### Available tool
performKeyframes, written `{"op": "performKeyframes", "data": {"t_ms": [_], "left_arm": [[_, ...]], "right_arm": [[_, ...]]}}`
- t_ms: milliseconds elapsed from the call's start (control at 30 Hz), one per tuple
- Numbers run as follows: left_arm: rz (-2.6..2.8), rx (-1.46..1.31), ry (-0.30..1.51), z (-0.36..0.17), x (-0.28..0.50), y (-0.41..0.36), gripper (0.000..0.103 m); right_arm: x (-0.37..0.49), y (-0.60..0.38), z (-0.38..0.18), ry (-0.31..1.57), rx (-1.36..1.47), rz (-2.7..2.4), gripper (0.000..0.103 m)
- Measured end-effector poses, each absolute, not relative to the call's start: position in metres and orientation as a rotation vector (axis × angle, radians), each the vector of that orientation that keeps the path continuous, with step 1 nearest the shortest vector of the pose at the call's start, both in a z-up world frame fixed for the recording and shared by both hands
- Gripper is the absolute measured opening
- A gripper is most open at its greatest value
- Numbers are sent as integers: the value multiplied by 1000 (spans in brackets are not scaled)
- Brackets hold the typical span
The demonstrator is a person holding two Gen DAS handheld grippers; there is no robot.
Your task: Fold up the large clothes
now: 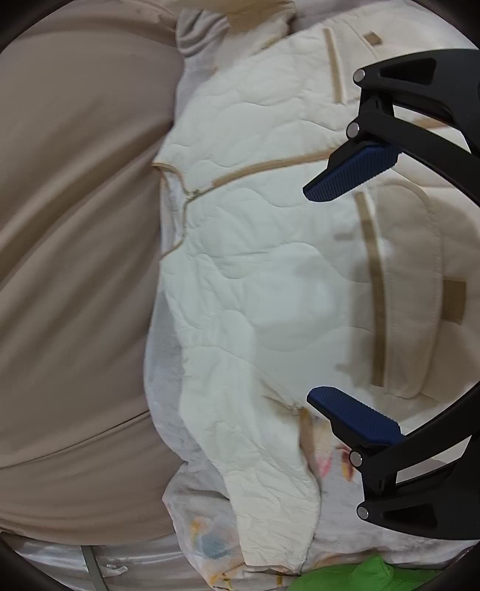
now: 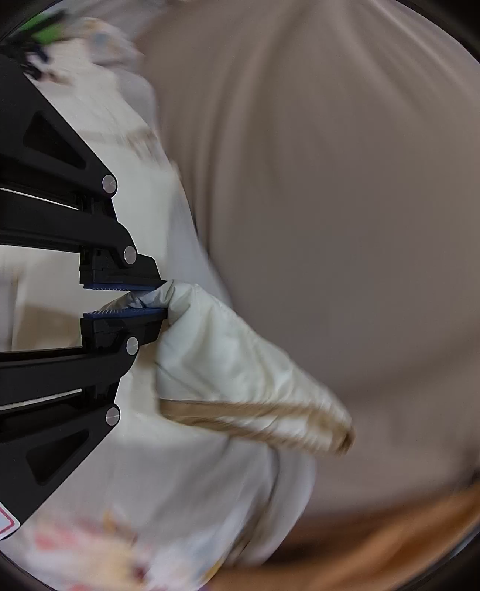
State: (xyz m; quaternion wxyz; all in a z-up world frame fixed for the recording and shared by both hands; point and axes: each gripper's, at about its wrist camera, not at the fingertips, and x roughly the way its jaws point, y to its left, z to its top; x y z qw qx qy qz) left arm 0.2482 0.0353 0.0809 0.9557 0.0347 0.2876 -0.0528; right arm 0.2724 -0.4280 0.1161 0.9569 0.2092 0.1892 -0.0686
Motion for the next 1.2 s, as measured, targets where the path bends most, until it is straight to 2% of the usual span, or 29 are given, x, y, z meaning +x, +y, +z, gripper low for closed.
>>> {"op": "performKeyframes", "data": {"t_ms": [133,267,300,333,400,467,567,667,700,767,800,833,867,900,1067,1133,1200], "left_arm": [[-150,-16,568,99,259,40,98],[-187,-112,604,103,284,49,98],[-191,-129,616,102,290,51,98],[-200,-147,633,99,296,54,98],[-231,-184,679,91,310,56,98],[-260,-207,722,81,324,54,98],[-284,-208,790,63,345,44,98],[-301,-262,886,37,365,39,98],[-304,-272,899,31,367,39,93],[-316,-252,897,28,370,34,74],[-337,-233,891,29,370,31,51],[-343,-219,889,31,371,28,36],[-345,-210,876,36,372,28,27],[-361,-202,855,43,373,28,11],[-312,-155,689,94,368,49,9],[-264,-132,676,93,372,61,8],[-224,-90,736,69,382,64,8]], "right_arm": [[341,-278,125,469,243,187,11],[388,-178,80,631,117,349,27],[391,-168,72,651,91,356,28],[387,-163,68,657,72,364,28],[371,-172,69,634,73,366,38],[349,-202,72,595,118,338,55],[310,-266,66,573,195,212,63],[278,-326,45,612,252,81,64],[272,-342,38,632,277,52,64],[267,-369,23,672,335,6,64],[267,-379,17,685,358,-9,64],[269,-384,14,694,375,-16,64],[275,-389,12,698,387,-20,64],[276,-389,11,696,390,-22,64],[299,-367,17,648,395,8,56],[302,-357,17,631,371,30,56],[313,-347,9,679,320,26,48]]}}
